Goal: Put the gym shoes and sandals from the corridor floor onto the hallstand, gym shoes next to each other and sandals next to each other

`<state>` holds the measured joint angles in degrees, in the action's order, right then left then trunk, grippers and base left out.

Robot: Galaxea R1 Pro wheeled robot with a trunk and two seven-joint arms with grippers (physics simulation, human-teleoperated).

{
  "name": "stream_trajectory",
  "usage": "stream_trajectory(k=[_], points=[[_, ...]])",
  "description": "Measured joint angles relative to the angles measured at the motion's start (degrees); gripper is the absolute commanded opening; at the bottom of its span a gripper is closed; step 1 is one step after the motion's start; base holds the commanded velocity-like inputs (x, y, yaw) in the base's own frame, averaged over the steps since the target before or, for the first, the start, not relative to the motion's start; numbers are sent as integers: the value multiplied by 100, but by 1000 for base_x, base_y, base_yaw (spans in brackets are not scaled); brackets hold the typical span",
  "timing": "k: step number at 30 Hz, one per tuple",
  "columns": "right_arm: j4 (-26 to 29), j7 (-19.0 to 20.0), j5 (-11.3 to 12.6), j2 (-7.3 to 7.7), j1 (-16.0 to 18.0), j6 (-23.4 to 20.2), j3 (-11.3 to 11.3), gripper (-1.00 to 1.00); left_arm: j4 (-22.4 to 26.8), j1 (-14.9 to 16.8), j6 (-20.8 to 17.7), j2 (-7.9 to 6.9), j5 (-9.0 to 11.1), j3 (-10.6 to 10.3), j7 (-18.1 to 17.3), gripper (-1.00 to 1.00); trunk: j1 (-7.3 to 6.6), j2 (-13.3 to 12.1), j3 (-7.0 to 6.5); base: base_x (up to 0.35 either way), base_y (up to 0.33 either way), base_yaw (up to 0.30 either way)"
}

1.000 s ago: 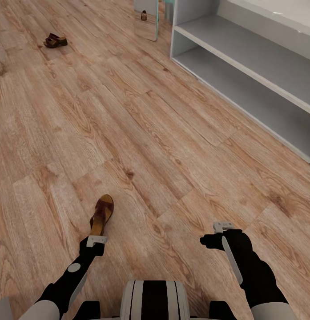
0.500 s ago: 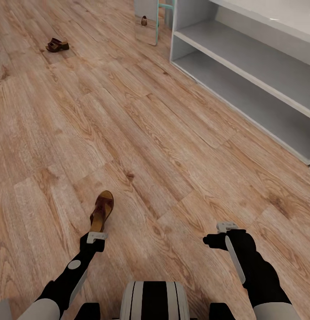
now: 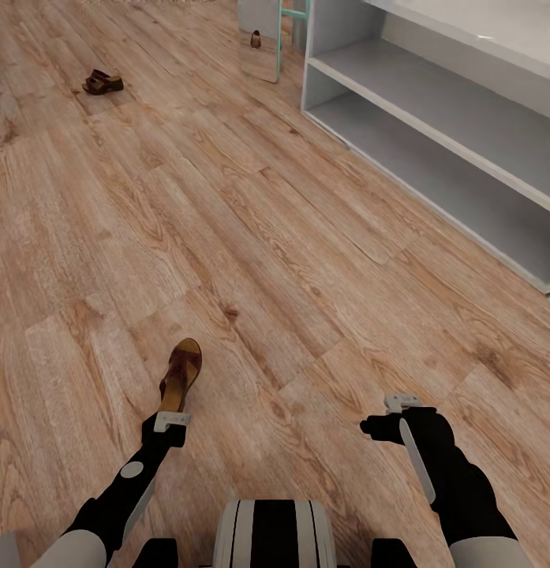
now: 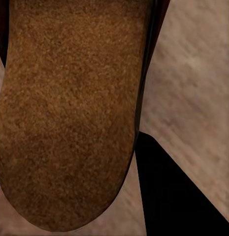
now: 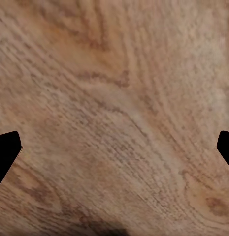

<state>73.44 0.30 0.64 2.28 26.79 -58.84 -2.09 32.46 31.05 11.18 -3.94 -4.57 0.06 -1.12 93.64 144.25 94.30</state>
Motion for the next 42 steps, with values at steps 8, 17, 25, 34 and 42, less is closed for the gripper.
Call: stream_trajectory(k=[8,17,25,34,42], points=[[2,-3,0,0,1,1,0,100,0,3,0,0,-2,0,2,-100,-21,-11,-177,0,0,0],[1,-4,0,0,2,-2,4,100,0,2,0,0,-2,0,3,-100,-44,-23,-377,0,0,0],[3,-3,-17,-11,0,20,45,100,-11,1,-8,-14,-9,0,5,-100,-64,-33,-554,0,0,0],[20,-11,-24,4,0,19,6,100,-15,-2,-17,-10,-6,-8,4,-100,-88,-46,-754,0,0,0],[23,-10,-25,1,0,19,8,100,-9,0,-17,-1,10,-8,3,-100,-108,-56,-931,0,0,0]])
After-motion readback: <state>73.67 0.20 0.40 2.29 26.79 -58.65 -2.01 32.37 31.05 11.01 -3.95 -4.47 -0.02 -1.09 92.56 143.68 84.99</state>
